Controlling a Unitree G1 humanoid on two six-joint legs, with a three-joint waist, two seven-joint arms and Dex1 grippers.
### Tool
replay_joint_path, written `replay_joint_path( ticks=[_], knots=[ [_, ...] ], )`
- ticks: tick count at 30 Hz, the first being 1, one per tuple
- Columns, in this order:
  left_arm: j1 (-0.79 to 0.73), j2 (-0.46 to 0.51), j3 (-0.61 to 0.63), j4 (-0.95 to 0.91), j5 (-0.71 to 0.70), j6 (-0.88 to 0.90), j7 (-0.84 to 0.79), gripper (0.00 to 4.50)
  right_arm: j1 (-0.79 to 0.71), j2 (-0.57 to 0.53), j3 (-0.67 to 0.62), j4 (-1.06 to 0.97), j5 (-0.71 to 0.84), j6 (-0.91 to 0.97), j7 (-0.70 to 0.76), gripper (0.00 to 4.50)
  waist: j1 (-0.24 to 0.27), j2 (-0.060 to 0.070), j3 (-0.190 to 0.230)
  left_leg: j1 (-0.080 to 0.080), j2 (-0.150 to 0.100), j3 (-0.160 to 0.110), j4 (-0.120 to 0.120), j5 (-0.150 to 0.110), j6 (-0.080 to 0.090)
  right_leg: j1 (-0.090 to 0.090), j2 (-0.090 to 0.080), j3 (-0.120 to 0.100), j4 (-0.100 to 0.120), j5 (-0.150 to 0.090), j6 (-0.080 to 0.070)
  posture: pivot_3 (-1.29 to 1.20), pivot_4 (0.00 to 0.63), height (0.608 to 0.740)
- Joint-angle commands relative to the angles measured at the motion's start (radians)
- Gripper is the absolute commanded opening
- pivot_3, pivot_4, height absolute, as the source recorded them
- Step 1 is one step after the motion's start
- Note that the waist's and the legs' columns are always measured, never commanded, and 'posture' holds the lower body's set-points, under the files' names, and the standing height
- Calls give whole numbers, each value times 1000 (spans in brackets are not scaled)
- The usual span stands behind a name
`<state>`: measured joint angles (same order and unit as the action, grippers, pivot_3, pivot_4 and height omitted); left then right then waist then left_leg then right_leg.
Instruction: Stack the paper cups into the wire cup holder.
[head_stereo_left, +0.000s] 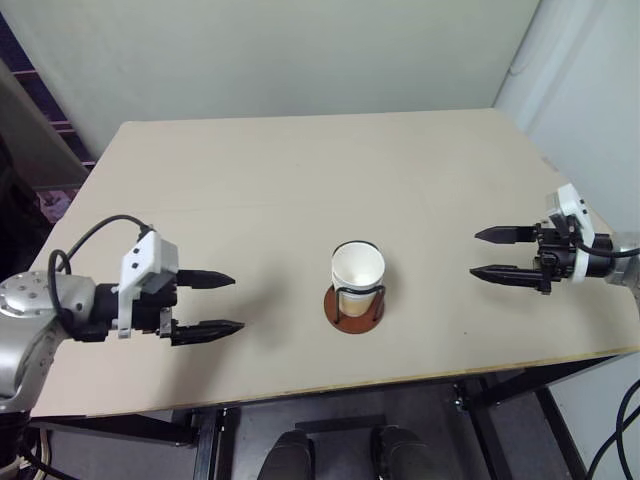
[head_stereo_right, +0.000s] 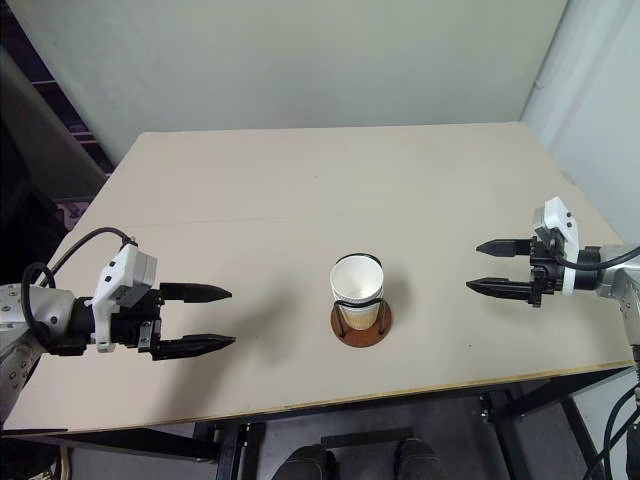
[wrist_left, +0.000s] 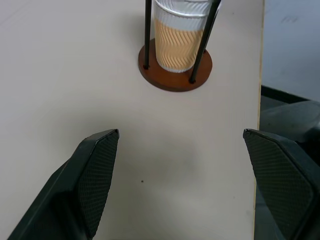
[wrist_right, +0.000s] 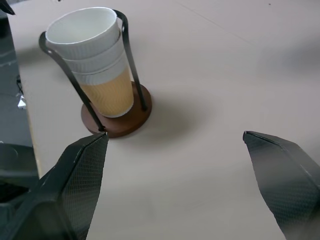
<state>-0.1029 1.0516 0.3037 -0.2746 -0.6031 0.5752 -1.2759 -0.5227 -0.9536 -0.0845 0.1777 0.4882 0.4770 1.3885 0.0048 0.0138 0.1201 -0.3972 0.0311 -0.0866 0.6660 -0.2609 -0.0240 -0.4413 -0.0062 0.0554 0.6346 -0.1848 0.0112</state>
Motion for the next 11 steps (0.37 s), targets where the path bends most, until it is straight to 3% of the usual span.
replay_joint_path(
  ticks=[1, 11],
  knots=[
    [-24, 5, -1, -7, -10, 0, 9, 4259, -13, -10, -40, -42, 29, 4, 8, 4500, -2, 0, 0, 0, 0, 0, 0, 0, 0, 0, 0, 0, 0, 0, 0, 0, 150, 740],
    [-21, 6, -6, -18, -10, 8, 25, 4259, -19, -4, -34, -42, 21, -2, 17, 4500, -3, 0, 0, 0, 0, 2, -1, 0, 0, -1, 0, 1, 0, 0, 0, 0, 150, 740]
  ],
)
